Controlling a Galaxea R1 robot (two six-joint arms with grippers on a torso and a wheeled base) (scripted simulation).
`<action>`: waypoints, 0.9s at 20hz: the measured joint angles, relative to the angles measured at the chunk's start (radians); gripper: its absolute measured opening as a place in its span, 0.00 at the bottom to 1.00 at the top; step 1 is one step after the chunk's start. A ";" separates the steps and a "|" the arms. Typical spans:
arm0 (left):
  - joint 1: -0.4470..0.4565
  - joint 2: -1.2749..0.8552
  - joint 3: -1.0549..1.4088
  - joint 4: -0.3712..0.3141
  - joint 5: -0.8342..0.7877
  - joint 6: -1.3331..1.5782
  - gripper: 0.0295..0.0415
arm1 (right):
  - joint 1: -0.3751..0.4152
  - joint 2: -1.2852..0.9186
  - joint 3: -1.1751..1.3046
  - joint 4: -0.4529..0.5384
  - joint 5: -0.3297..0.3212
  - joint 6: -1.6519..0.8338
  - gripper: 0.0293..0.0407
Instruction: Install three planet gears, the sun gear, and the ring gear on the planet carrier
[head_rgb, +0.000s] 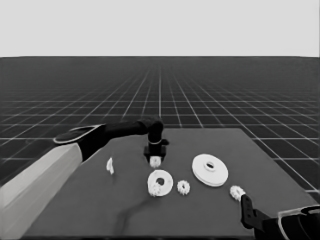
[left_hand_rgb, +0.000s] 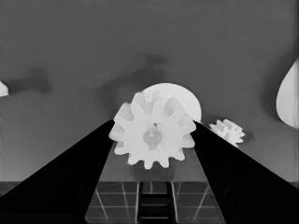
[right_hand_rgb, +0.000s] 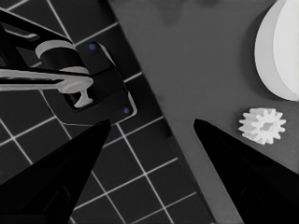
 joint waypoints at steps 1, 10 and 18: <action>0.054 0.012 -0.035 0.054 -0.025 0.020 0.14 | 0.000 0.000 0.000 0.000 0.000 0.000 0.81; 0.142 0.040 -0.122 0.124 -0.073 0.066 0.14 | 0.000 0.000 0.000 0.000 0.000 0.000 0.81; 0.143 0.040 -0.122 0.125 -0.073 0.066 0.75 | 0.000 0.000 0.000 0.000 0.000 0.000 0.81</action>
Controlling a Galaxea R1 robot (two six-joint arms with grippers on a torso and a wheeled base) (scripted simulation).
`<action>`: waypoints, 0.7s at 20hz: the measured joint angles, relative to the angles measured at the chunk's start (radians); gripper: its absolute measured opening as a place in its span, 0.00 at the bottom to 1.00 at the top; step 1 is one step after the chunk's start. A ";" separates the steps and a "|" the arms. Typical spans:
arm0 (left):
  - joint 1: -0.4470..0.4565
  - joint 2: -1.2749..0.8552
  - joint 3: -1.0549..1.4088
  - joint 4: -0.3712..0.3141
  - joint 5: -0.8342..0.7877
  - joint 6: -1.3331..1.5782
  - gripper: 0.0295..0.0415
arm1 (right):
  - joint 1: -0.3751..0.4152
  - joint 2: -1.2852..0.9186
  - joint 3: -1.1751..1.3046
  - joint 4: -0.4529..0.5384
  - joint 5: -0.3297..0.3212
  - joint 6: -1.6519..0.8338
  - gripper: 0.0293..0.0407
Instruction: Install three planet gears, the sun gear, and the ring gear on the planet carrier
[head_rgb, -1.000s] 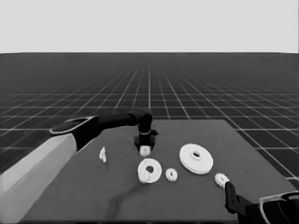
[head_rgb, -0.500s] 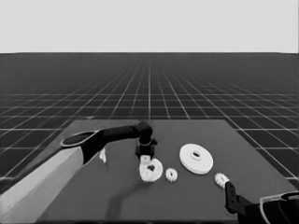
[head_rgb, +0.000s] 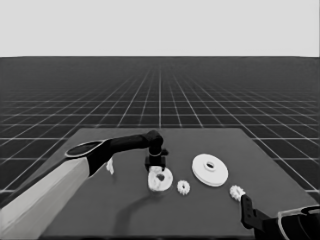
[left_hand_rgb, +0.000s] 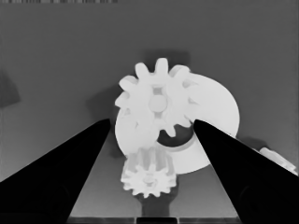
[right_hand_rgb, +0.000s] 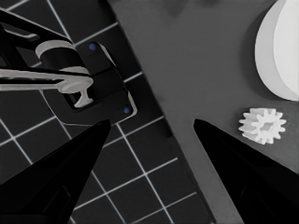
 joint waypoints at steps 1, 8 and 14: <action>0.000 0.000 0.000 0.000 0.000 0.000 0.75 | 0.000 0.000 0.000 0.000 0.000 0.000 0.81; -0.138 -0.039 0.121 -0.119 0.071 -0.066 0.75 | 0.000 0.000 0.000 0.000 0.000 0.000 0.81; -0.321 -0.692 0.991 -0.016 -0.469 0.846 0.99 | 0.000 0.000 0.000 0.000 0.000 0.000 0.81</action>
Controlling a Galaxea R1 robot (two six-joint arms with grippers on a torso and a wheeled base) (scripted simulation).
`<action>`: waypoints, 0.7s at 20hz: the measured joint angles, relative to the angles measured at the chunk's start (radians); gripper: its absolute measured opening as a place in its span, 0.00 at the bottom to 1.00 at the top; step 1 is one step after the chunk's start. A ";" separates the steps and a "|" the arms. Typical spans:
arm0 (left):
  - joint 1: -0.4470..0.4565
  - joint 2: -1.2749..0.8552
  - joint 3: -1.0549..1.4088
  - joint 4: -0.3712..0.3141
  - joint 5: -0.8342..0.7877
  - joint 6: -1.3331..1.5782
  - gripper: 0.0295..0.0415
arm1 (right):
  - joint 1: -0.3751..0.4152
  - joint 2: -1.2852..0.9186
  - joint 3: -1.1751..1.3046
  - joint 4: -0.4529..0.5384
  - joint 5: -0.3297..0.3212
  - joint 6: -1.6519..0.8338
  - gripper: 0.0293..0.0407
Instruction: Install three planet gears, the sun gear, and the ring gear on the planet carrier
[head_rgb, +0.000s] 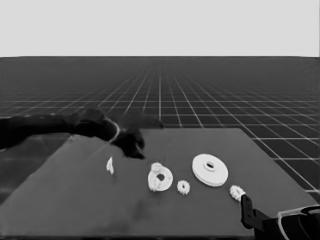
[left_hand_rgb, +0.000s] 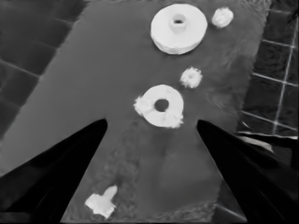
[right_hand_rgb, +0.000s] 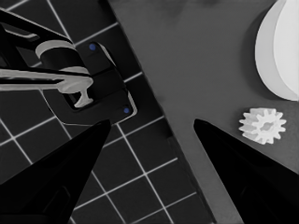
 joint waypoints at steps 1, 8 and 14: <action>-0.061 -0.285 0.238 0.024 -0.120 0.260 0.88 | 0.000 0.000 0.000 0.000 0.000 0.000 0.81; -0.140 -0.653 0.578 0.057 -0.288 0.623 0.75 | 0.000 0.000 0.000 0.000 0.000 0.000 0.81; -0.142 -0.661 0.585 0.058 -0.292 0.631 0.75 | 0.349 0.901 -0.806 0.478 -0.377 1.097 0.81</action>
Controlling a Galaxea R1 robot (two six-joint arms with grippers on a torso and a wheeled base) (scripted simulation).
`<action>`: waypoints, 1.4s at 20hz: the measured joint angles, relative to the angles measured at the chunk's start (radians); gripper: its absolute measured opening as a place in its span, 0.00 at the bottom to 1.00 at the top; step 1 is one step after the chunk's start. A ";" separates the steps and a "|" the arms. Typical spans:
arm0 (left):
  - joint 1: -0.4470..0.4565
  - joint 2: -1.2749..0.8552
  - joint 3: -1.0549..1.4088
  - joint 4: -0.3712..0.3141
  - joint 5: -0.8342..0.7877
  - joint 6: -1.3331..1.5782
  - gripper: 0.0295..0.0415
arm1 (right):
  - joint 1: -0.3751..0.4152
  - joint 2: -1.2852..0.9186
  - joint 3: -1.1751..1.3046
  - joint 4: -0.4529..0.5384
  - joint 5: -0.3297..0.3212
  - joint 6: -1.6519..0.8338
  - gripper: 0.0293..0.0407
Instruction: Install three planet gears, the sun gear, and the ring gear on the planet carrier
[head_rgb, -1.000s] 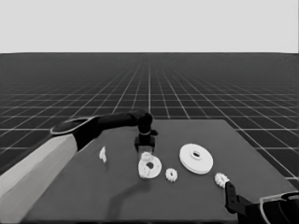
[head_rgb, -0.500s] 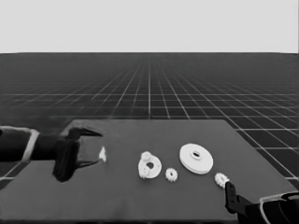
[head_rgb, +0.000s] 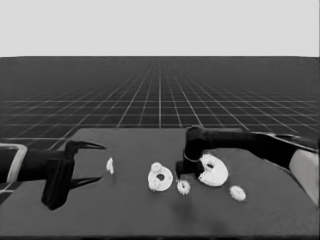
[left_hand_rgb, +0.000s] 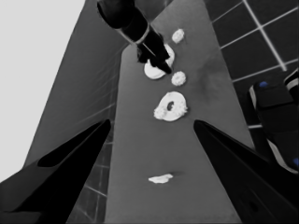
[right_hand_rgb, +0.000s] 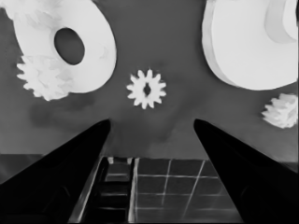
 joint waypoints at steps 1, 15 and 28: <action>0.000 0.000 0.000 0.000 0.000 0.000 0.75 | 0.000 0.013 -0.032 0.009 0.006 0.006 0.81; 0.000 0.000 0.000 0.000 0.000 0.000 0.75 | -0.214 0.069 -0.217 -0.183 0.083 -0.071 0.49; 0.000 0.000 0.000 0.000 0.000 0.000 0.75 | -0.029 0.033 -0.086 -0.008 0.018 0.007 0.17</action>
